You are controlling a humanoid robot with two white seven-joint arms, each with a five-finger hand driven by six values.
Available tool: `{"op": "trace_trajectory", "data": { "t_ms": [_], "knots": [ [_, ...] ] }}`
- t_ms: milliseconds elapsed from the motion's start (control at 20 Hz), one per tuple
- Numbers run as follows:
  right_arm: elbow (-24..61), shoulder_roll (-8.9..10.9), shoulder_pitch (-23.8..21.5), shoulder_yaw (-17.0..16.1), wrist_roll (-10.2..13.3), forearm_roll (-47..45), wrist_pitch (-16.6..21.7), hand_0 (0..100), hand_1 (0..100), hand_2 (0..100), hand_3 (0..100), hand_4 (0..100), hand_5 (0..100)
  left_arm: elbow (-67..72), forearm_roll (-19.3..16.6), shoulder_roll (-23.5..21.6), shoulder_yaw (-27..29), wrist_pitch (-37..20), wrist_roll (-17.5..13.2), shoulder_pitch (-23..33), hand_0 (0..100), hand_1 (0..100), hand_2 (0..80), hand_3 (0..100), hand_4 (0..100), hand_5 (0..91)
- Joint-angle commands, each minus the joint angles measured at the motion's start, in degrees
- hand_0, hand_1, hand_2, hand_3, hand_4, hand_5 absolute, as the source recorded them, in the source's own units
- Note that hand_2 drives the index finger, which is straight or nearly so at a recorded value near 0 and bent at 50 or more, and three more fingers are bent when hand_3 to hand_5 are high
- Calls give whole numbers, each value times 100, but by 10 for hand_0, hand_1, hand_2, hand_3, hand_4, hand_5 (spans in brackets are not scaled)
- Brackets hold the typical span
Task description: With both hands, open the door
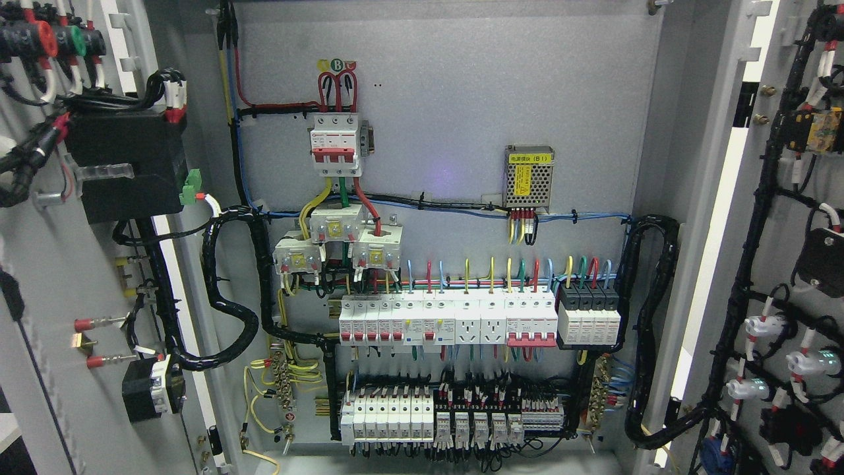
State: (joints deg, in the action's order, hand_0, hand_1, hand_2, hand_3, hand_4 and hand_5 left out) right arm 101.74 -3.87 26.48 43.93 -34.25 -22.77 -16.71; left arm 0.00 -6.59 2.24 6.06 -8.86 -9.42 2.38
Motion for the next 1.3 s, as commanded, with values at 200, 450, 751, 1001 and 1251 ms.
{"op": "trace_trajectory", "data": {
  "t_ms": [200, 450, 751, 1001, 1251],
  "knots": [
    [-119, -123, -20, 20, -20, 124, 27, 382, 0, 0, 0, 0, 0, 88, 0, -4, 0, -2, 2, -1, 0, 0, 0, 0, 0, 0],
    [-172, -105, -169, -516, 356, 273, 80, 382, 0, 0, 0, 0, 0, 88, 0, 5, 0, -2, 2, -1, 0, 0, 0, 0, 0, 0],
    [-155, 131, -564, -947, 875, 396, 386, 382, 0, 0, 0, 0, 0, 88, 0, -4, 0, -2, 2, -1, 0, 0, 0, 0, 0, 0],
    [-128, 395, -1004, -1166, 1174, 405, 974, 382, 0, 0, 0, 0, 0, 79, 0, 5, -26, -2, 2, -1, 0, 0, 0, 0, 0, 0],
    [161, 763, -1592, -1378, 1403, 396, 1775, 382, 0, 0, 0, 0, 0, -1016, -26, 57, -53, -37, 2, 305, 0, 0, 0, 0, 0, 0]
  ]
}}
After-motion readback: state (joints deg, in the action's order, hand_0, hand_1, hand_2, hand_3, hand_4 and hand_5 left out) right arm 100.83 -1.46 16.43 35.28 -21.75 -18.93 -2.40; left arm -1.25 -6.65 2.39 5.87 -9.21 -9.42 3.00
